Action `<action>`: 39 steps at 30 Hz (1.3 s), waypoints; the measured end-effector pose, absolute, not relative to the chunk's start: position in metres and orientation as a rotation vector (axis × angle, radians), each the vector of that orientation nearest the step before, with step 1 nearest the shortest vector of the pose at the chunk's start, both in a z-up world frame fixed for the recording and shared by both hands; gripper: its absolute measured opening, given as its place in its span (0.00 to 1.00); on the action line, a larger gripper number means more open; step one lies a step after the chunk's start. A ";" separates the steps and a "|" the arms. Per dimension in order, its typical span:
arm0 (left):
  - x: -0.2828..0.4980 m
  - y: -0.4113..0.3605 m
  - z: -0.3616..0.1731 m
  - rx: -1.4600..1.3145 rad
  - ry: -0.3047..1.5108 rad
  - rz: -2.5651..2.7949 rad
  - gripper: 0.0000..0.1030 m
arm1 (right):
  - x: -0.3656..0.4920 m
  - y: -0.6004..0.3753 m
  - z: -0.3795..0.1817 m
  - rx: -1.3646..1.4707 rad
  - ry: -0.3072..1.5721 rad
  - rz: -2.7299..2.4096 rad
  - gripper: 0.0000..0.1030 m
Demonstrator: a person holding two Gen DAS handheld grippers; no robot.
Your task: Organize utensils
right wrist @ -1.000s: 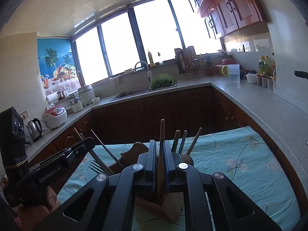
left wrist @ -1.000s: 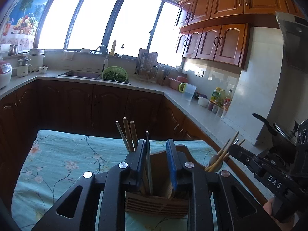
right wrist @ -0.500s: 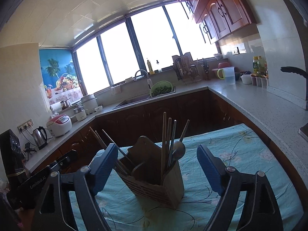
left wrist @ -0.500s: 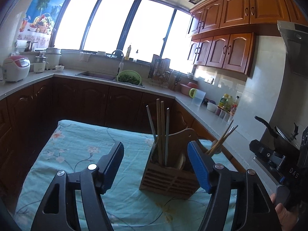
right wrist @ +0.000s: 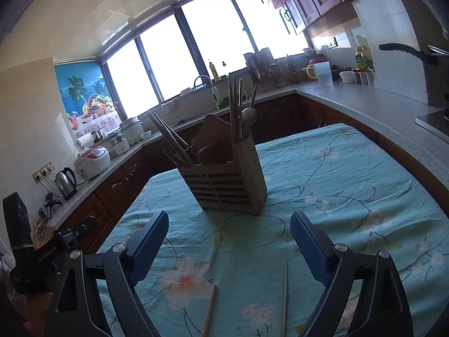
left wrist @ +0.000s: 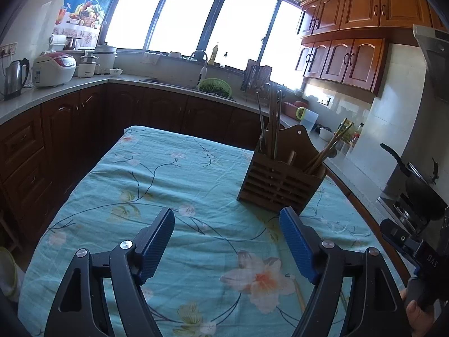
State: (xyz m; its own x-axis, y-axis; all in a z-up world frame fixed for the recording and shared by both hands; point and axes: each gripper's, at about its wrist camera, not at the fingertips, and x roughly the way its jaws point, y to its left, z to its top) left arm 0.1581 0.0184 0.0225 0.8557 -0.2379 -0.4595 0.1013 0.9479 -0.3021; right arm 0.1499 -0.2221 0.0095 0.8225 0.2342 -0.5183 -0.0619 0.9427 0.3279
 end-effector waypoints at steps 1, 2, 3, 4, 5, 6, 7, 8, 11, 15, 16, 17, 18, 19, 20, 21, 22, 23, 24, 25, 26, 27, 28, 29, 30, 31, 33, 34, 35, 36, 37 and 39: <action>0.151 0.018 0.023 -0.272 0.516 -0.179 0.75 | 0.143 -0.221 0.008 0.307 0.589 0.161 0.88; 0.144 0.018 0.024 -0.273 0.515 -0.180 0.76 | 0.138 -0.221 0.007 0.304 0.592 0.159 0.89; 0.140 0.018 0.025 -0.277 0.516 -0.181 0.76 | 0.133 -0.221 0.007 0.300 0.593 0.159 0.90; 0.135 0.020 0.024 -0.282 0.516 -0.182 0.76 | 0.127 -0.220 0.007 0.296 0.592 0.161 0.90; 0.128 0.020 0.025 -0.284 0.516 -0.182 0.77 | 0.123 -0.220 0.008 0.290 0.588 0.162 0.91; 0.125 0.021 0.025 -0.285 0.517 -0.181 0.78 | 0.117 -0.219 0.008 0.284 0.583 0.159 0.94; 0.120 0.022 0.025 -0.282 0.516 -0.180 0.78 | 0.112 -0.218 0.008 0.278 0.577 0.156 0.96; 0.114 0.022 0.026 -0.277 0.512 -0.178 0.78 | 0.108 -0.218 0.008 0.273 0.572 0.155 0.97; 0.102 0.024 0.027 -0.265 0.498 -0.168 0.81 | 0.096 -0.216 0.009 0.254 0.560 0.151 0.97; 0.085 0.027 0.025 -0.241 0.480 -0.156 0.86 | 0.081 -0.212 0.012 0.212 0.532 0.141 0.98; 0.079 0.027 0.027 -0.232 0.472 -0.152 0.86 | 0.077 -0.211 0.014 0.204 0.523 0.141 0.98; 0.075 0.027 0.027 -0.223 0.463 -0.149 0.87 | 0.074 -0.211 0.019 0.199 0.510 0.142 0.98; 0.071 0.027 0.029 -0.215 0.451 -0.147 0.88 | 0.070 -0.210 0.025 0.190 0.492 0.143 0.98; 0.066 0.028 0.031 -0.206 0.436 -0.142 0.90 | 0.064 -0.209 0.032 0.178 0.466 0.143 0.98; 0.060 0.027 0.035 -0.197 0.415 -0.135 0.94 | 0.058 -0.208 0.040 0.161 0.431 0.140 0.98; 0.052 0.027 0.037 -0.186 0.387 -0.127 0.99 | 0.050 -0.207 0.047 0.141 0.387 0.135 1.00; 0.044 0.027 0.039 -0.173 0.356 -0.119 0.99 | 0.043 -0.205 0.053 0.119 0.343 0.131 1.00; 0.037 0.025 0.041 -0.155 0.330 -0.105 0.99 | 0.036 -0.204 0.056 0.098 0.305 0.127 1.00; 0.031 0.023 0.039 -0.136 0.311 -0.090 0.99 | 0.031 -0.203 0.057 0.078 0.276 0.115 1.00; 0.026 0.021 0.038 -0.120 0.299 -0.074 0.99 | 0.027 -0.201 0.056 0.055 0.258 0.098 1.00; 0.022 0.019 0.035 -0.110 0.291 -0.061 0.99 | 0.024 -0.200 0.053 0.038 0.250 0.088 1.00; 0.019 0.018 0.032 -0.106 0.288 -0.053 0.99 | 0.021 -0.199 0.049 0.026 0.249 0.080 1.00; 0.015 0.017 0.029 -0.107 0.286 -0.051 0.99 | 0.019 -0.199 0.043 0.016 0.249 0.072 1.00; 0.011 0.017 0.026 -0.110 0.286 -0.049 0.99 | 0.017 -0.199 0.038 0.009 0.255 0.066 1.00; 0.008 0.016 0.022 -0.112 0.289 -0.043 0.99 | 0.016 -0.200 0.032 0.007 0.270 0.059 1.00; 0.005 0.016 0.018 -0.111 0.293 -0.039 0.99 | 0.015 -0.201 0.027 0.008 0.286 0.055 1.00; 0.004 0.014 0.011 -0.105 0.299 -0.036 0.99 | 0.012 -0.205 0.018 0.013 0.309 0.048 1.00; 0.002 0.013 0.008 -0.099 0.303 -0.036 0.99 | 0.008 -0.207 0.014 0.015 0.312 0.042 1.00; 0.001 0.012 0.006 -0.092 0.308 -0.033 0.99 | 0.004 -0.208 0.011 0.016 0.315 0.036 1.00; -0.001 0.011 0.004 -0.086 0.310 -0.030 0.99 | 0.003 -0.210 0.009 0.018 0.318 0.029 1.00; -0.003 0.011 0.003 -0.082 0.311 -0.029 0.99 | 0.001 -0.212 0.007 0.020 0.321 0.025 1.00; -0.007 0.010 0.000 -0.071 0.315 -0.028 0.99 | -0.001 -0.215 0.004 0.023 0.331 0.016 1.00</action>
